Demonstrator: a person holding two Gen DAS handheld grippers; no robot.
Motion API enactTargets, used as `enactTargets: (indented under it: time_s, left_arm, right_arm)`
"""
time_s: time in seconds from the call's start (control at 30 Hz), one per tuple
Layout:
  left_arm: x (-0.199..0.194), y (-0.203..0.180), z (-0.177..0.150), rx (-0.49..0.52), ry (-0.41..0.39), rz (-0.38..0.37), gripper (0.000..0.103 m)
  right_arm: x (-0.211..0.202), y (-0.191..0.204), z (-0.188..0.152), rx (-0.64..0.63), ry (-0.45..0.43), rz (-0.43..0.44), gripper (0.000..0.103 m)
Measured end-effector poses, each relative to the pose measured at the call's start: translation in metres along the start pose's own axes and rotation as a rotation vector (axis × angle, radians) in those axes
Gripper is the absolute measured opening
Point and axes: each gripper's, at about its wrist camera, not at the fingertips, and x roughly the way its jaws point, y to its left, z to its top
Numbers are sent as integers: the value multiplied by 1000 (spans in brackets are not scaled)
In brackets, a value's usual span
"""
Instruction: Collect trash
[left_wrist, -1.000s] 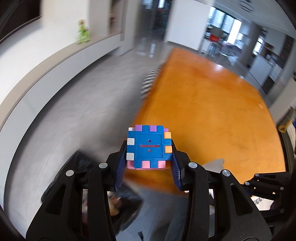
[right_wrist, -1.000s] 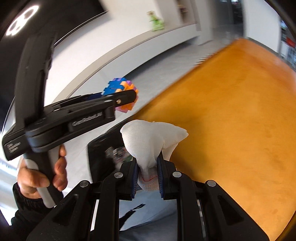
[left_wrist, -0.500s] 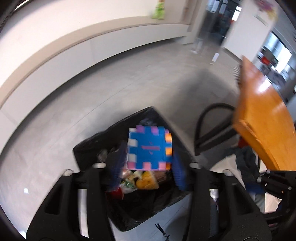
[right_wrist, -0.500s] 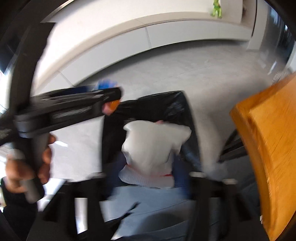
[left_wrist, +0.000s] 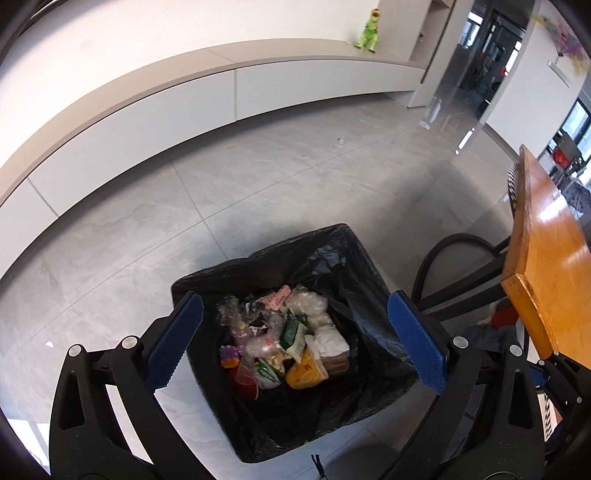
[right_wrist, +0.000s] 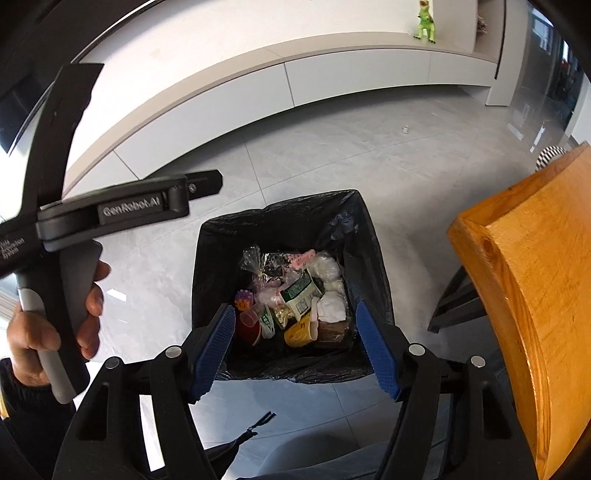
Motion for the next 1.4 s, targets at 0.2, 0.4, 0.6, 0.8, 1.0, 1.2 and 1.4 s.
enactTargets:
  time_s: [0.2, 0.4, 0.6, 0.8, 1.0, 1.2, 1.4]
  left_arm:
    - [-4, -35, 3, 63, 2, -35, 97]
    - [-13, -86, 14, 134, -15, -100, 97]
    - [-23, -166, 23, 256, -42, -200, 97]
    - [-23, -261, 15, 406, -47, -297, 97]
    - [-21, -351, -1, 522, -50, -393, 97]
    - [-11, -439, -26, 637, -59, -477, 97]
    - [7, -504, -46, 735, -38, -508, 97]
  right_arm:
    - [-24, -23, -6, 47, -61, -2, 76]
    - [-65, -59, -18, 115, -151, -83, 82]
    - [-111, -119, -39, 242, -236, -225, 86]
    - [-147, -197, -80, 423, -291, -351, 87]
    - [-174, -270, -131, 601, -308, -489, 88]
    - [-183, -334, -179, 761, -309, -607, 88]
    - [-188, -388, -208, 876, -318, -663, 88]
